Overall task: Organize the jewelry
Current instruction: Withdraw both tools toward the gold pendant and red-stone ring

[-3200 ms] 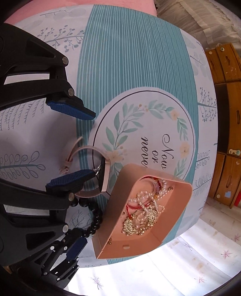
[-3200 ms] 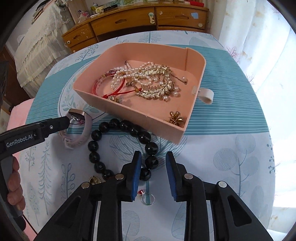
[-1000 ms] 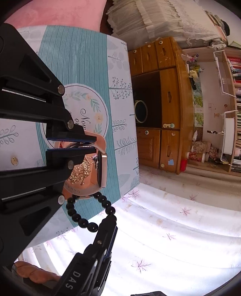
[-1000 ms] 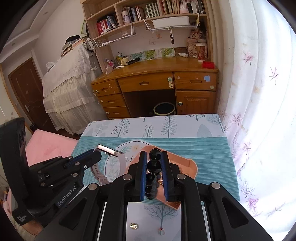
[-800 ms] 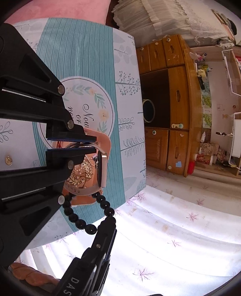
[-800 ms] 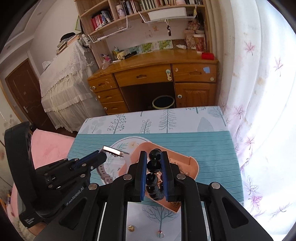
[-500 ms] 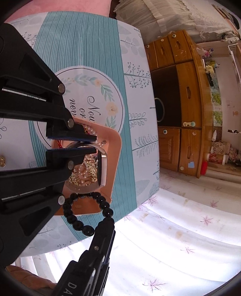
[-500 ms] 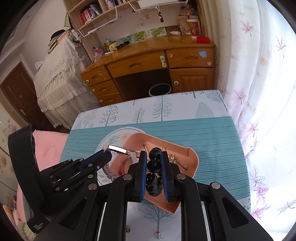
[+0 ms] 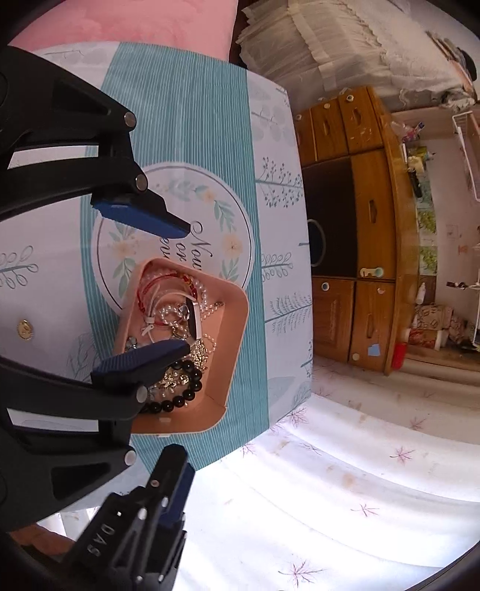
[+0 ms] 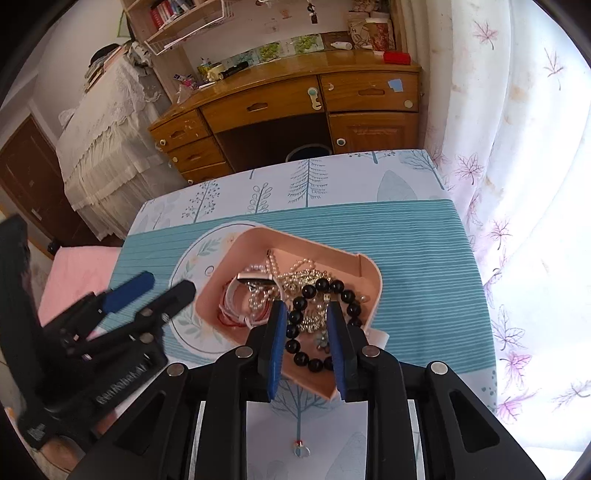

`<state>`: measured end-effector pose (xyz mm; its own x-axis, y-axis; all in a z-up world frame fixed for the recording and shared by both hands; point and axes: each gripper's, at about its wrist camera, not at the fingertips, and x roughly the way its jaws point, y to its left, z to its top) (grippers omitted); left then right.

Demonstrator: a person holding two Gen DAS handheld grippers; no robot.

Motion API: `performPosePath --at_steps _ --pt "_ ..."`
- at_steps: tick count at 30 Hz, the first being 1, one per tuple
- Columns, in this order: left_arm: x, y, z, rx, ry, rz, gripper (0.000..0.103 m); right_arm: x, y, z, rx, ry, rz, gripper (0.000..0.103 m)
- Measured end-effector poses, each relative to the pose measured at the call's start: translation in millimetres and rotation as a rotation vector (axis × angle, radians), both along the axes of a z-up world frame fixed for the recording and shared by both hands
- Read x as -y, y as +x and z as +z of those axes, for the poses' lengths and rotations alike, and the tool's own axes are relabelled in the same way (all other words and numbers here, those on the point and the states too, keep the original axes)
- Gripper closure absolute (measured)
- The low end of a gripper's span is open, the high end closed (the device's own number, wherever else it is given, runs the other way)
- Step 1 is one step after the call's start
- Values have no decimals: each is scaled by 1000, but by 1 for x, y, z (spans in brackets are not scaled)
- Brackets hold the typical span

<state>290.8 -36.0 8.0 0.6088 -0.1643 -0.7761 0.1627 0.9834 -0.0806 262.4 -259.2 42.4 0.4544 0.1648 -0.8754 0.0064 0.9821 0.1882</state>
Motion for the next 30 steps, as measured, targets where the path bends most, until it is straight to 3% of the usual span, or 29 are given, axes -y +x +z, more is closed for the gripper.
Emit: performPosePath --at_steps 4,11,17,23,30 --pt "-14 -24 14 38 5 28 49 -10 -29 1 20 -49 -5 71" --pt "-42 -71 39 80 -14 60 49 -33 -78 8 29 -99 -6 71" --pt "-56 -112 58 139 11 65 48 -67 -116 37 90 -152 39 70" --pt "-58 -150 64 182 60 39 44 -98 -140 62 127 -193 84 69" --pt "-58 -171 58 179 69 13 38 -105 -160 62 90 -190 86 69"
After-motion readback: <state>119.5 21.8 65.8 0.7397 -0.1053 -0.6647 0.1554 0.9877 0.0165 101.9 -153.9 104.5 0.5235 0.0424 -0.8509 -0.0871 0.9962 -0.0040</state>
